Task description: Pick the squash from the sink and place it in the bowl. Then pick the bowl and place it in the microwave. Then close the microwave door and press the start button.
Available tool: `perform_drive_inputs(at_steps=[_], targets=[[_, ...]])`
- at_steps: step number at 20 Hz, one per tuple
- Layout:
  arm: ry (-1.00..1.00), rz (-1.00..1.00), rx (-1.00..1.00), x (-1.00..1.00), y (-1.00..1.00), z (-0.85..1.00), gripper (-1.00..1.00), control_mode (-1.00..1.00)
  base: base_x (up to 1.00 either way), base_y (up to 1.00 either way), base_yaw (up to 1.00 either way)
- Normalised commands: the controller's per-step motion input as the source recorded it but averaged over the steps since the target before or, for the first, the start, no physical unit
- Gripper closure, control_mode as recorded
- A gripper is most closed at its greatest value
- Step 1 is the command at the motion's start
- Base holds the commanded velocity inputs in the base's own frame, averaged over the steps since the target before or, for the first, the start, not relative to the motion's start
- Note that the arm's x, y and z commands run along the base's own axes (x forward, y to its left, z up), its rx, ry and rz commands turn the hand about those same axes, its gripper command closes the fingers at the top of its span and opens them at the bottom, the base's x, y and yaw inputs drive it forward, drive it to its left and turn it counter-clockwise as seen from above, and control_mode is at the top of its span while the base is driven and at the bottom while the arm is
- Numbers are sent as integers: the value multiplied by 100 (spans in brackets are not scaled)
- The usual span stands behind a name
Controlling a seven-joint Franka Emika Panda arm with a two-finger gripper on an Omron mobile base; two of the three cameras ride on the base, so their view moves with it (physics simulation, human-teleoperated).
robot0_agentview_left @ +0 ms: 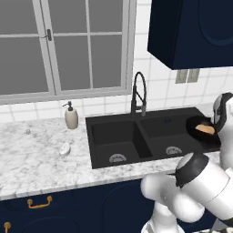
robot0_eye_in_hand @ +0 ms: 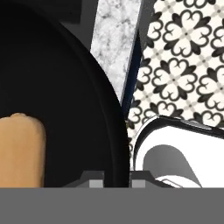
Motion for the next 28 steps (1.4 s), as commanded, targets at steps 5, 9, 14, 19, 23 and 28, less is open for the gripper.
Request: perform_drive_inputs(at_steps=[5,9,14,19,23,28], targets=[[0,0,0,-35,74,40,100,-100,0,0,0],[-1,4,1,-63,45,42,100,-100,0,0,0],[0,0,0,-13,7,7,100,100,-57,1,-18],[0,0,0,0,0,0,100,100,-66,0,-69],[0,0,0,0,0,0,100,100,-47,11,-80],[0,0,0,0,0,0,100,100,-32,8,-83]])
